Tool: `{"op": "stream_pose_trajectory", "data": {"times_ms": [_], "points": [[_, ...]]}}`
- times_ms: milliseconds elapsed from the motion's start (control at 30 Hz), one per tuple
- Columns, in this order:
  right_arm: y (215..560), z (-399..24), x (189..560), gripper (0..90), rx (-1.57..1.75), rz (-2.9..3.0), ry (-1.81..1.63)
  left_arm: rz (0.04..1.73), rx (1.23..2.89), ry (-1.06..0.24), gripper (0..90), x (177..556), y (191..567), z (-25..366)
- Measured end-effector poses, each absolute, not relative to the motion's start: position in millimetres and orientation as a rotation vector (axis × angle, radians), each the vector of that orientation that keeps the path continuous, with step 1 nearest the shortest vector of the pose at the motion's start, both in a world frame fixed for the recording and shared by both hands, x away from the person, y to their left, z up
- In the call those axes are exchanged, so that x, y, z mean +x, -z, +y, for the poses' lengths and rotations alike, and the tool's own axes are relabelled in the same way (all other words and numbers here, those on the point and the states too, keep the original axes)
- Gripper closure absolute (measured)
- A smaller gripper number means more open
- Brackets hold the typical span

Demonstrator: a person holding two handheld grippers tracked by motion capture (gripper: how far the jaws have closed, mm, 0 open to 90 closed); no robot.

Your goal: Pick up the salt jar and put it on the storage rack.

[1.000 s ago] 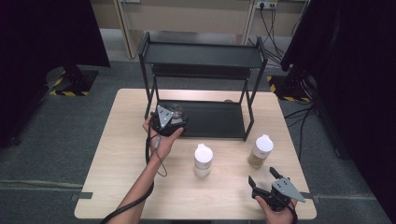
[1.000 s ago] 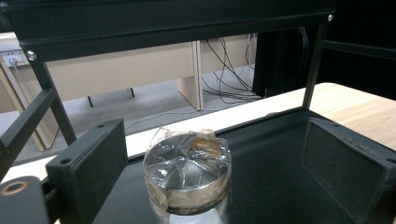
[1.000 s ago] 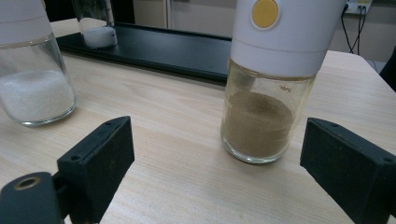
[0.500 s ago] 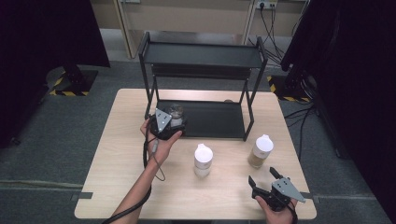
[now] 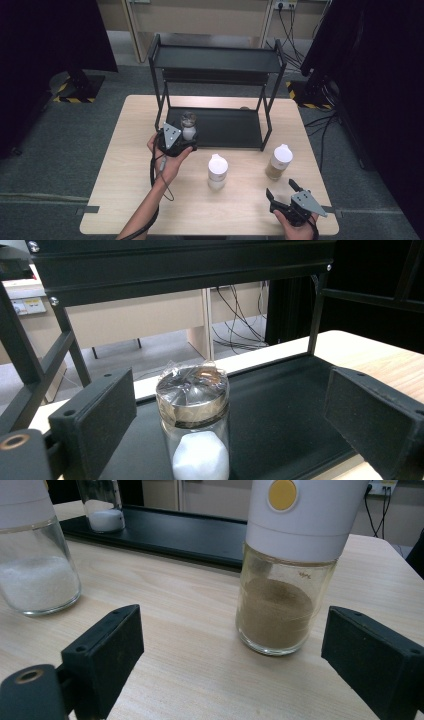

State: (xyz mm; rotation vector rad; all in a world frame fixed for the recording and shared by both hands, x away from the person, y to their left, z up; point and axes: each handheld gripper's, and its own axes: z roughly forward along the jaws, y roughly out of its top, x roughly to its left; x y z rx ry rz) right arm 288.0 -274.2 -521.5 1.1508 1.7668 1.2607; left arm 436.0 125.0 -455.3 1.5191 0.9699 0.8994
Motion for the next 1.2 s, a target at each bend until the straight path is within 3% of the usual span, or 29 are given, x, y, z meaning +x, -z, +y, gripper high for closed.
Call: {"op": "stream_pose_trajectory", "data": {"times_ms": [1200], "points": [[521.6, -273.5, 287.7, 10.0, 1.145, 1.765, -1.255, 0.948, 1.517, -0.848, 5.9, 388.5, 461.3, 141.2]]}}
